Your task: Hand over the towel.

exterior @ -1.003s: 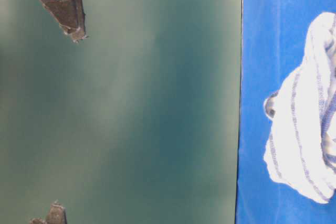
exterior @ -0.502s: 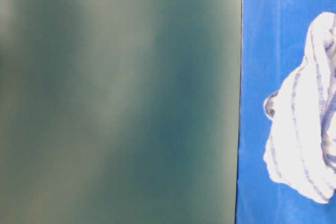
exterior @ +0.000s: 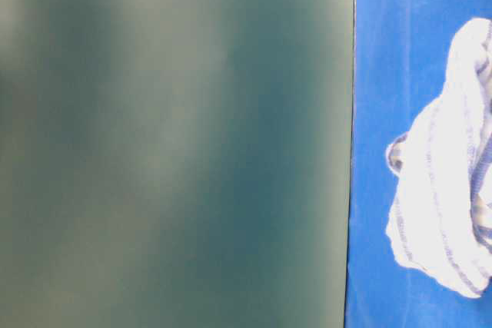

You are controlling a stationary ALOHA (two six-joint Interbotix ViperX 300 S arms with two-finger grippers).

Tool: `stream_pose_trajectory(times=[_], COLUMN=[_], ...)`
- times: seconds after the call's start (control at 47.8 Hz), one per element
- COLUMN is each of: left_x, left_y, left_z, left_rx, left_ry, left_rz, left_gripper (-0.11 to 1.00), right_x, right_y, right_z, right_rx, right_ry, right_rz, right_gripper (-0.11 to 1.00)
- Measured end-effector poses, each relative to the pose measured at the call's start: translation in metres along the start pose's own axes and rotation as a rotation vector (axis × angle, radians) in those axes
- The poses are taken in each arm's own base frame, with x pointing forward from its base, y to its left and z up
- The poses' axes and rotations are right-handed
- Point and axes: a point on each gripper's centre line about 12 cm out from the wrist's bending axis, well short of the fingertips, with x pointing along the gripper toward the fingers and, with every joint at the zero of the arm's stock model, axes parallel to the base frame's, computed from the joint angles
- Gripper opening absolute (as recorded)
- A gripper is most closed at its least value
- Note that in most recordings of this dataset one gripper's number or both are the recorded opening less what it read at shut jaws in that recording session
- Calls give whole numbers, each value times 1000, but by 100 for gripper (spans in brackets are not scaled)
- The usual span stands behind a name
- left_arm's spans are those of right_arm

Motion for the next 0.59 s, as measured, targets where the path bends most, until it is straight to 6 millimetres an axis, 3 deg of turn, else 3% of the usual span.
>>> stream_pose_trajectory(times=[0.251, 0.585], left_x=[-2, -2], left_y=[0, 0], left_z=[-11, -11], left_rx=[-1, -1], left_ry=[-6, -11], left_rz=[1, -1], left_gripper=[93, 93], right_x=[4, 4], right_y=[0, 0], right_z=[-17, -16], right_rx=[12, 15], right_ry=[11, 8], right_rz=[1, 1], right_gripper=[68, 68])
